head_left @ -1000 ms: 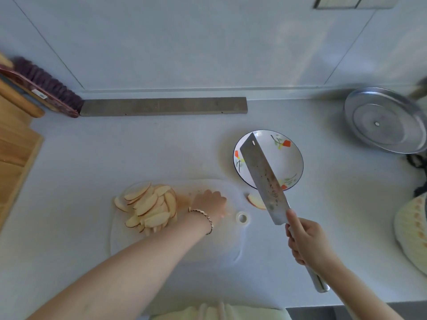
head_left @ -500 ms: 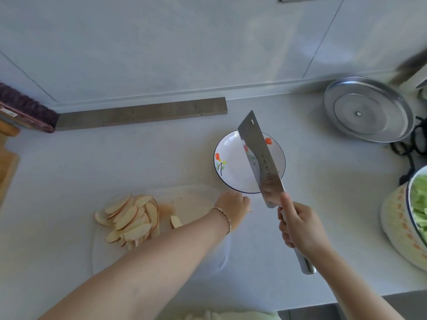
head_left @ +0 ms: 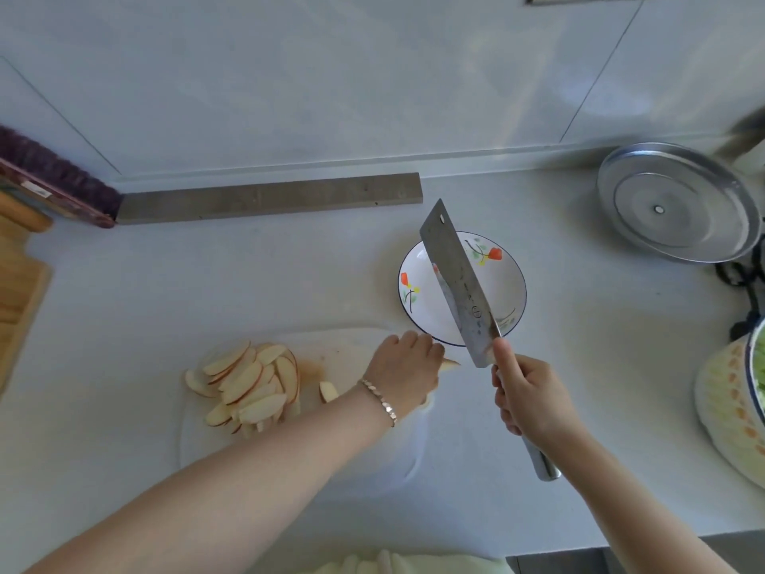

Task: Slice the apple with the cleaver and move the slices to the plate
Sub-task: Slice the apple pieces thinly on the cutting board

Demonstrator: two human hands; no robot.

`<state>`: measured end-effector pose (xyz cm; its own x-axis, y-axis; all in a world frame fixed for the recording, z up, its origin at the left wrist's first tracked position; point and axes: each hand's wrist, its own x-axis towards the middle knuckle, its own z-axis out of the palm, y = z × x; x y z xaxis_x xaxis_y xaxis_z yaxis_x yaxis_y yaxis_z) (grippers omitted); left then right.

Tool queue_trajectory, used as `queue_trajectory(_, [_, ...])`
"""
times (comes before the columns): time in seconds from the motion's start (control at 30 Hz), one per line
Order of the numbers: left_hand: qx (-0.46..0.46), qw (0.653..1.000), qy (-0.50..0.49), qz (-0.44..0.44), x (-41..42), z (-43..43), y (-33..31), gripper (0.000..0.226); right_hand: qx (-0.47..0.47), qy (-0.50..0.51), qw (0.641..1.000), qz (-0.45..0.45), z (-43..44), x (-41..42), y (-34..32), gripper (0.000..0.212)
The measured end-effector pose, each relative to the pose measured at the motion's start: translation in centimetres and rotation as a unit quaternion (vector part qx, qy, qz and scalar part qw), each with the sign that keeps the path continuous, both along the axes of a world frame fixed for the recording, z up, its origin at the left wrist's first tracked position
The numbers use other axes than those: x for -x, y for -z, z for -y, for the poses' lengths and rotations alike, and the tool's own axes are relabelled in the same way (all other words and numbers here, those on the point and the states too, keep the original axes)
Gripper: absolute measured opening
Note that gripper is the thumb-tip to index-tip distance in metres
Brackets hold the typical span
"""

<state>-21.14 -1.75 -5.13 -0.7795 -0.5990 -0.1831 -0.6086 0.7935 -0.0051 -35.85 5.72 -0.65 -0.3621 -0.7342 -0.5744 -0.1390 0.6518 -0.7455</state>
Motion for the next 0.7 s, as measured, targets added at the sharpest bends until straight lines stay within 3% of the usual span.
queue_trajectory(0.1, [0.049, 0.987, -0.138, -0.072, -4.8, -0.3, -1.7, 0.008, -0.006, -0.019, 1.0, 0.004, 0.4, -0.9, 0.0, 0.051])
queue_trajectory(0.17, [0.02, 0.952, -0.302, -0.036, -8.8, -0.2, -2.7, 0.015, -0.01, -0.04, 0.999, -0.003, 0.5, -1.8, 0.2, 0.05])
queue_trajectory(0.23, [-0.009, 0.918, -0.397, 0.019, -12.8, -0.2, -3.1, 0.028, -0.012, -0.066, 0.998, -0.004, 0.8, -3.1, 0.3, 0.05])
queue_trajectory(0.33, [-0.019, 0.9, -0.429, 0.074, -16.2, -0.8, -2.6, 0.042, 0.002, -0.112, 0.994, -0.022, 1.1, -4.8, 0.5, 0.051])
queue_trajectory(0.47, [0.021, 0.929, -0.366, -0.046, -16.2, -1.8, -1.4, 0.051, 0.015, -0.144, 0.988, -0.052, 0.8, -5.9, 0.5, 0.053])
queue_trajectory(0.53, [-0.066, 0.928, -0.353, -0.1, -14.4, -2.8, -1.5, 0.035, 0.013, -0.143, 0.988, -0.06, 0.4, -6.1, 0.5, 0.053])
queue_trajectory(0.6, [-0.176, 0.889, -0.412, -0.095, -12.5, -3.5, -0.9, 0.023, 0.009, -0.145, 0.987, -0.066, -0.1, -6.2, 0.4, 0.053])
queue_trajectory(0.7, [-0.249, 0.86, -0.437, -0.085, -11.1, -3.2, 0.9, 0.01, -0.005, -0.14, 0.988, -0.062, -1.2, -6.1, 0.4, 0.052])
